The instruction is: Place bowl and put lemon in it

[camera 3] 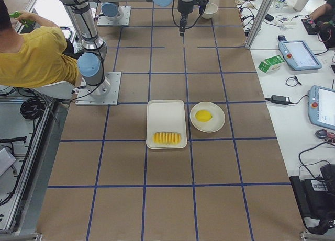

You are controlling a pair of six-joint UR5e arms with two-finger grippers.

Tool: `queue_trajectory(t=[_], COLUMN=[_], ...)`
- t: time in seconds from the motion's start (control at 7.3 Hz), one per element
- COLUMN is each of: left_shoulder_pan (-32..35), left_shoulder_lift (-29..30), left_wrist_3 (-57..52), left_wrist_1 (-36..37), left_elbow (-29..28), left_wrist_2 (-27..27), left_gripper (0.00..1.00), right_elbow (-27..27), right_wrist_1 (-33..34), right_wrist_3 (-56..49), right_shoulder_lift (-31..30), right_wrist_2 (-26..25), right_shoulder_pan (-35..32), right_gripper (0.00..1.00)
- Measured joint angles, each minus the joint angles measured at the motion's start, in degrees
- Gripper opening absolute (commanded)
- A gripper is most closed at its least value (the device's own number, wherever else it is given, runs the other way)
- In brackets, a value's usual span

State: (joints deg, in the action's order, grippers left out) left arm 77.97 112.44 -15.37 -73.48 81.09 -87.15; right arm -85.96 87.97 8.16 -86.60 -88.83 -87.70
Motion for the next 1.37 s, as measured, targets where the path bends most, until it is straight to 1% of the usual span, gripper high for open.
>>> queue_trajectory(t=[0.14, 0.41, 0.55, 0.68, 0.82, 0.96, 1.1, 1.23, 1.37], left_shoulder_pan=[-1.61, -2.54, -2.64, -2.84, -3.1, -3.21, -3.27, -3.31, -3.33], left_shoulder_lift=[3.79, 11.0, 13.52, 15.6, 17.21, 17.95, 18.22, 18.35, 18.32], left_wrist_3=[-1.85, -3.1, -3.5, -3.64, -3.26, -2.64, -2.26, -2.11, -2.06], left_wrist_1=[1.38, 7.31, 9.66, 11.68, 12.86, 13.2, 13.12, 13.01, 12.87], left_elbow=[-1.6, -3.32, -3.68, -4.11, -4.6, -4.83, -4.79, -4.61, -4.58], left_wrist_2=[0.05, 0.01, -0.01, -0.03, 0.03, 0.14, 0.24, 0.7, 1.31], left_gripper=[1.0, 1.0, 0.96, 0.57, 0.22, 0.18, 0.0, 0.0, 0.0], right_elbow=[0.0, 0.06, 0.01, -0.04, -0.14, -0.23, -0.27, -0.31, -0.32], right_wrist_1=[1.05, 4.05, 6.55, 9.62, 12.74, 16.18, 21.67, 26.68, 29.35], right_wrist_3=[-0.13, -0.82, -3.53, -8.46, -14.26, -19.42, -22.85, -24.91, -26.23], right_shoulder_lift=[1.12, 4.54, 6.82, 9.62, 12.63, 16.24, 20.29, 23.4, 25.56], right_wrist_2=[0.03, 0.35, 0.18, -0.21, -0.5, -0.5, -0.47, -0.44, -0.45], right_shoulder_pan=[1.35, 7.65, 10.59, 13.42, 17.07, 20.29, 22.78, 24.41, 25.2], right_gripper=[1.0, 1.0, 1.0, 1.0, 1.0, 1.0, 1.0, 1.0, 1.0])
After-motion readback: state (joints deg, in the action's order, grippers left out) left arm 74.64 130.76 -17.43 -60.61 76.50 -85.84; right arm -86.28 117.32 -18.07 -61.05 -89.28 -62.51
